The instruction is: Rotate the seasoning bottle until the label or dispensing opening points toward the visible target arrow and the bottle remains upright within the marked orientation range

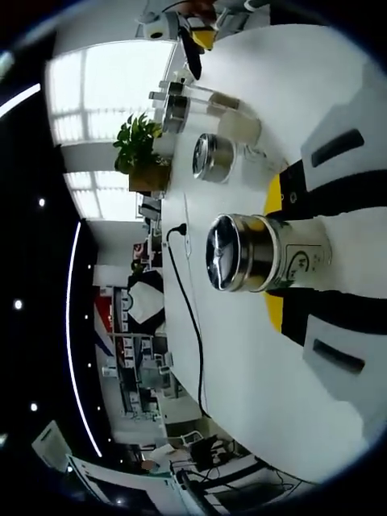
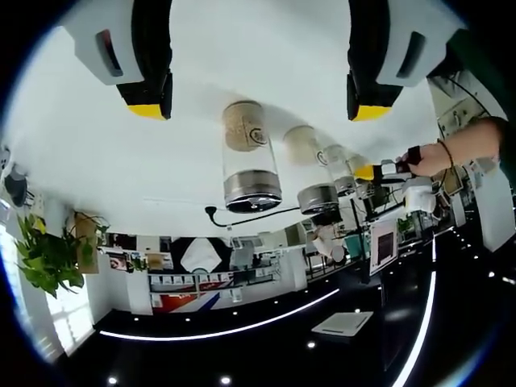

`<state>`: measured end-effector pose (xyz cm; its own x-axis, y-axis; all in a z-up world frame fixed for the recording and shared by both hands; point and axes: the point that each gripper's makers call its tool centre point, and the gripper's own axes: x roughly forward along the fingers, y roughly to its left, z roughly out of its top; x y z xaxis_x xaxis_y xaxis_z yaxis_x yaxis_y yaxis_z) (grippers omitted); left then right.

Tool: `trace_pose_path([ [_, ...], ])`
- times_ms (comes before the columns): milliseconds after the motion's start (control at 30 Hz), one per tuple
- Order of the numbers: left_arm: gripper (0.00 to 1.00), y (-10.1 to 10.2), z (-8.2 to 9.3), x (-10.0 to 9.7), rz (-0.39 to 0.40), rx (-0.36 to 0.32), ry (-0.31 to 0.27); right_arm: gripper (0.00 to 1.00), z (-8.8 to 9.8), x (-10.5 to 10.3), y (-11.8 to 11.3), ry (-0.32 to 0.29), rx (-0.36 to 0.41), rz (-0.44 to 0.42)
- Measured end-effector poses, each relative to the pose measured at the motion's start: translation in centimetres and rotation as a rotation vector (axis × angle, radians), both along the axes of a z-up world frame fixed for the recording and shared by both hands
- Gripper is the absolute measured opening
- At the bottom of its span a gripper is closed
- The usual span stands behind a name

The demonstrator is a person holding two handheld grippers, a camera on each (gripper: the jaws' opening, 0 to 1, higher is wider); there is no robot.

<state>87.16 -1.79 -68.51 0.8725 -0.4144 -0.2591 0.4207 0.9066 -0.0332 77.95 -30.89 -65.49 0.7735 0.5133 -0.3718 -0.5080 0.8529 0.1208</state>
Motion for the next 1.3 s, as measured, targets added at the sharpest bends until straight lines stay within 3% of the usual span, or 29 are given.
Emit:
trace_pose_path([
  [533,0.34,0.51,-0.14,0.29,0.189,-0.004,-0.005,0.91,-0.19,0.03,-0.37,0.006,0.001,-0.016],
  [1300,0.34,0.90,-0.34,0.27,0.277,0.013,0.027,0.91,-0.16,0.10,-0.62,0.007,0.004,-0.028],
])
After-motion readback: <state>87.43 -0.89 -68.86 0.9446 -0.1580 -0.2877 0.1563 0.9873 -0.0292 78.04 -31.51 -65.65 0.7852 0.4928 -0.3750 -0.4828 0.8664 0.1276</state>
